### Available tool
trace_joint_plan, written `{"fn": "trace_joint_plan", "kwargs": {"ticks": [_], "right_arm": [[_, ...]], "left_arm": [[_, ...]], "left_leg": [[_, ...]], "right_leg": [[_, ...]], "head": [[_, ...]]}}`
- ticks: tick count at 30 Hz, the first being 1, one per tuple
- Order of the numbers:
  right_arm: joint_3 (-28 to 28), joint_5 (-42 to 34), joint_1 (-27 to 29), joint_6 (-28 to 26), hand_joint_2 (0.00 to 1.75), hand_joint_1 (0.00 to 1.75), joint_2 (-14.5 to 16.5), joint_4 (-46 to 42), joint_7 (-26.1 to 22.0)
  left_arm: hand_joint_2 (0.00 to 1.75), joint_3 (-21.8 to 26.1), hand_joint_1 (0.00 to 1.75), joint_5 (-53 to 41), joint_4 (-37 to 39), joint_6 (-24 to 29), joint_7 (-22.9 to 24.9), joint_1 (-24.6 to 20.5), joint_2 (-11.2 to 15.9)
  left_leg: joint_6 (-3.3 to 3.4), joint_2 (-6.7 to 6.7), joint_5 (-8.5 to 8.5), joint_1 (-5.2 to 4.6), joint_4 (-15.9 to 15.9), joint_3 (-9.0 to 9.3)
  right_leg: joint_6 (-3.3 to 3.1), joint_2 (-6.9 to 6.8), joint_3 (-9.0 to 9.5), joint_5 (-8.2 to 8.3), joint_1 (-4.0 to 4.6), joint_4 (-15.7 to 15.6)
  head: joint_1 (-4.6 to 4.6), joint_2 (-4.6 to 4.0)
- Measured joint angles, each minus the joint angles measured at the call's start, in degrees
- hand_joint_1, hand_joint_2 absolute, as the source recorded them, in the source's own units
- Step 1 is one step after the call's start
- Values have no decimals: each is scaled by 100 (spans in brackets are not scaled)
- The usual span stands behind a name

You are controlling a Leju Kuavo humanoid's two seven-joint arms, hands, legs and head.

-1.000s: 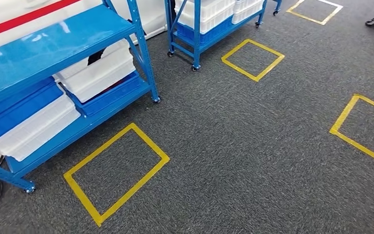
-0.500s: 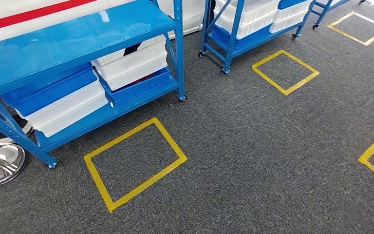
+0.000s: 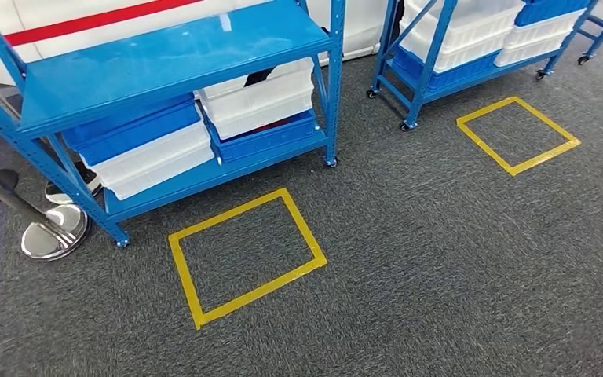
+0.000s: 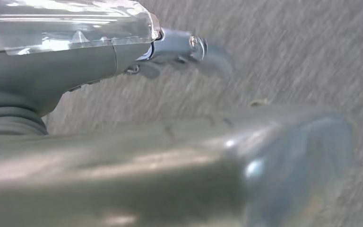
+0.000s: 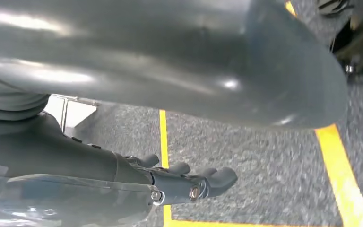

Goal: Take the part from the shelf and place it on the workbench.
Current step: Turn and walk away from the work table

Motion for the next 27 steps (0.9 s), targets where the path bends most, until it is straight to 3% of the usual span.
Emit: {"fn": "trace_joint_plan", "kwargs": {"ticks": [2,4,6,8,10,11,13,14,16,17,18,20,21,23,25,27], "right_arm": [[-67,-31,7,-20,0,0,25,1,1],[-127,-51,5,-39,0,0,43,1,4],[-169,-66,8,-17,0,0,53,1,-12],[-187,-67,13,83,0,0,42,0,-69],[-190,-52,-3,195,0,0,27,-2,-134],[-190,-40,-6,231,0,0,20,-2,-155],[-190,-21,11,265,0,0,10,-3,-174],[-190,-19,27,272,0,0,6,-2,-173],[-194,-23,49,277,0,0,6,1,-160],[-200,-27,55,277,0,0,6,1,-148],[-209,-30,58,276,0,0,5,1,-136],[-230,-34,61,270,0,0,2,2,-116],[-240,-40,60,266,0,0,1,2,-112],[-257,-70,40,258,0,0,2,3,-110],[-279,-110,9,254,0,0,9,3,-111],[-304,-129,4,249,0,0,26,2,-110]], "left_arm": [[0,-2,0,-35,16,-94,-41,28,-90],[0,-1,0,-63,17,-183,-86,59,-126],[0,-1,0,-95,17,-245,-129,76,-157],[0,-3,0,-126,17,-272,-161,88,-198],[0,-6,0,-141,19,-278,-179,122,-251],[0,-7,0,-144,20,-279,-184,143,-283],[0,-8,0,-145,22,-279,-191,159,-339],[0,-8,0,-145,22,-279,-191,156,-359],[0,-9,0,-149,22,-275,-164,146,-376],[0,-10,0,-154,22,-270,-138,142,-380],[0,-10,0,-162,22,-265,-107,140,-382],[0,-11,0,-177,22,-259,-57,135,-384],[0,-11,0,-181,22,-259,-39,130,-385],[0,-11,0,-181,22,-260,-14,118,-385],[0,-11,0,-180,22,-264,-1,102,-384],[0,-11,0,-180,22,-266,1,87,-381]], "left_leg": [[-15,43,-5,19,284,-160],[14,123,337,11,-232,96],[95,367,602,-37,-955,460],[178,485,627,-90,-1229,581],[242,357,640,-84,-1270,604],[274,294,659,-66,-1312,641],[334,167,704,-24,-1385,710],[352,111,705,-29,-1392,716],[371,-22,695,-33,-1386,722],[370,-90,680,-32,-1383,737],[361,-158,661,-29,-1376,763],[318,-254,596,-25,-1348,814],[284,-287,555,-34,-1314,820],[216,-322,492,-48,-1277,806],[157,-338,463,-42,-1287,818],[97,-223,361,-36,-1147,783]], "right_leg": [[-5,-148,18,-30,24,1],[14,-284,63,-69,29,0],[63,-405,123,-117,41,1],[131,-509,166,-157,49,-5],[201,-579,225,-184,39,-21],[234,-500,239,-225,32,16],[279,-180,81,-464,18,401],[286,-16,-105,-637,13,754],[296,100,-516,-854,7,1439],[301,112,-630,-800,4,1560],[304,119,-641,-626,-2,1457],[300,176,-422,-121,-24,767],[291,222,-309,53,-26,433],[253,289,-217,150,-18,131],[186,269,-211,133,-7,115],[110,223,-179,125,-18,81]], "head": [[0,-1],[0,0],[0,1],[0,0],[-1,0],[-1,0],[1,-1],[2,-1],[2,0],[2,0],[2,0],[3,1],[3,1],[3,0],[2,0],[2,0]]}}
